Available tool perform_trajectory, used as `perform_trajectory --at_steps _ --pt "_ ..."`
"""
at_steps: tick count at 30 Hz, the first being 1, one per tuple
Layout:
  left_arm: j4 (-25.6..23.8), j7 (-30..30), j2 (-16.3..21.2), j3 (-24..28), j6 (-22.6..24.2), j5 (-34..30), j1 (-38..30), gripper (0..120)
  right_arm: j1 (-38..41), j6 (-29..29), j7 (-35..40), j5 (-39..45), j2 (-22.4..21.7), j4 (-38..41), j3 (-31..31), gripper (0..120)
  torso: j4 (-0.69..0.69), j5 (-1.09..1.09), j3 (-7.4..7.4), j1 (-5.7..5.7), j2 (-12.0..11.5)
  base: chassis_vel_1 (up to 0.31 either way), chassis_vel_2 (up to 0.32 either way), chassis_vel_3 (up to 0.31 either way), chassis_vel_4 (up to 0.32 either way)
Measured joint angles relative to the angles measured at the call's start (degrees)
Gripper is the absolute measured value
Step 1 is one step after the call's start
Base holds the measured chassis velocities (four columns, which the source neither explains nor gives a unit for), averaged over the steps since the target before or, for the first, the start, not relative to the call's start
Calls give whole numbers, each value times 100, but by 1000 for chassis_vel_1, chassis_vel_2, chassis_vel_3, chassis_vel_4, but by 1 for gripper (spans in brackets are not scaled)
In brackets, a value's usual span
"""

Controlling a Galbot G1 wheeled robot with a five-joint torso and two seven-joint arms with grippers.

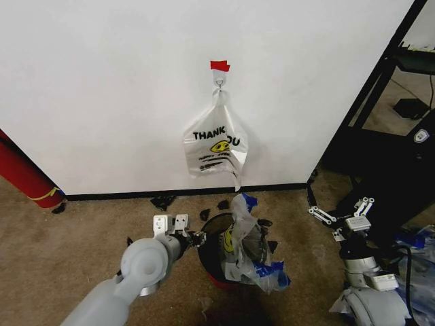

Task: Pick up the garbage bag from the wall and place it over the trash bin.

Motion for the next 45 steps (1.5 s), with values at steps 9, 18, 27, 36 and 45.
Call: perform_trajectory --at_steps 9,18,27,36,45 --pt "-1371 1907 601 139 -1218 2141 126 98 285 11 -202 -21 1 -820 -16 100 0 2 0 0 0 0 0 0 0" --pt "-1280 2071 442 846 -717 2134 -401 100 312 -118 -287 -527 158 -1358 -83 100 0 1 0 0 0 0 0 0 0" --pt "-877 1717 113 1940 -350 2552 -955 81 234 -83 -301 -864 335 -1405 -206 100 1 1 0 0 0 0 0 0 0" --pt "-72 1282 -260 2902 -133 2531 -1907 50 347 -29 -293 -783 279 -1576 -261 100 -2 0 1 1 0 0 0 0 0" --pt "66 703 -338 2951 21 2429 -2070 17 355 -26 -292 -791 302 -1550 -322 100 -1 1 0 1 0 0 0 0 0"
